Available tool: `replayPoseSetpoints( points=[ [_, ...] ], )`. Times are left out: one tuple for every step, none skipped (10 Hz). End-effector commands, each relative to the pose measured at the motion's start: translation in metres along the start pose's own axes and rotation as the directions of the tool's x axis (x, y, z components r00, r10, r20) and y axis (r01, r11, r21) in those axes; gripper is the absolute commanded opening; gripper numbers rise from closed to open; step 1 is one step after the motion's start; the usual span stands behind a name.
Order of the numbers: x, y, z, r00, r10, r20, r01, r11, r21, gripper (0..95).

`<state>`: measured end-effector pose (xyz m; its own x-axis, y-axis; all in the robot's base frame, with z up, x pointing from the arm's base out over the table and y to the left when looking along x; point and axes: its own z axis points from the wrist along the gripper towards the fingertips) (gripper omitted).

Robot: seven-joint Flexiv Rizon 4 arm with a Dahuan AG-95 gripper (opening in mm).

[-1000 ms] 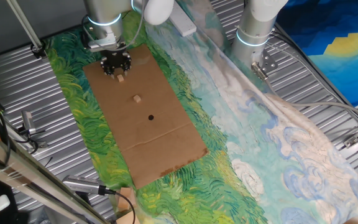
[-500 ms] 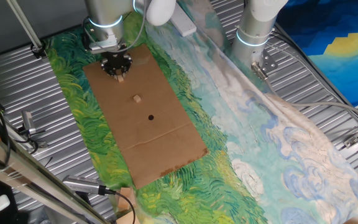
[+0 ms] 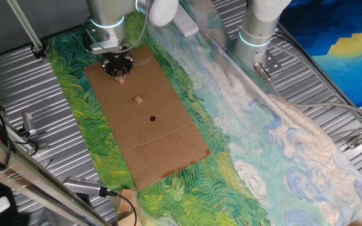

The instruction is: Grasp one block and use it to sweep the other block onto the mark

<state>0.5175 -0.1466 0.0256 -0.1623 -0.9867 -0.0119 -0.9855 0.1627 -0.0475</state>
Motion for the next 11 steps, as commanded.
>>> replayPoseSetpoints(
  points=[
    [0.0002,-0.0001,0.0005,1.0,-0.004,0.0,0.004,1.0,0.003,0.0],
    [0.0002,-0.0001,0.0005,1.0,-0.008,-0.001,0.008,1.0,0.004,0.0],
    [0.0002,-0.0001,0.0005,1.0,-0.01,-0.002,0.01,1.0,0.004,0.0],
    [0.0002,-0.0001,0.0005,1.0,-0.013,-0.003,0.013,1.0,0.005,0.0],
    [0.0002,-0.0001,0.0005,1.0,-0.014,-0.001,0.014,1.0,0.005,0.0],
    [0.0002,-0.0001,0.0005,1.0,-0.012,0.002,0.012,1.0,0.005,0.0],
    [0.0002,-0.0001,0.0006,1.0,-0.021,0.001,0.021,1.0,0.006,0.0],
    [0.0002,-0.0001,0.0006,1.0,-0.019,0.002,0.019,1.0,0.007,0.0],
    [0.0002,-0.0001,0.0007,1.0,-0.022,0.001,0.022,1.0,0.007,0.0],
    [0.0003,-0.0001,0.001,0.999,-0.032,-0.001,0.032,0.999,0.008,0.0],
    [0.0003,-0.0001,0.001,1.0,-0.031,-0.002,0.031,0.999,0.007,0.0]
  ],
)
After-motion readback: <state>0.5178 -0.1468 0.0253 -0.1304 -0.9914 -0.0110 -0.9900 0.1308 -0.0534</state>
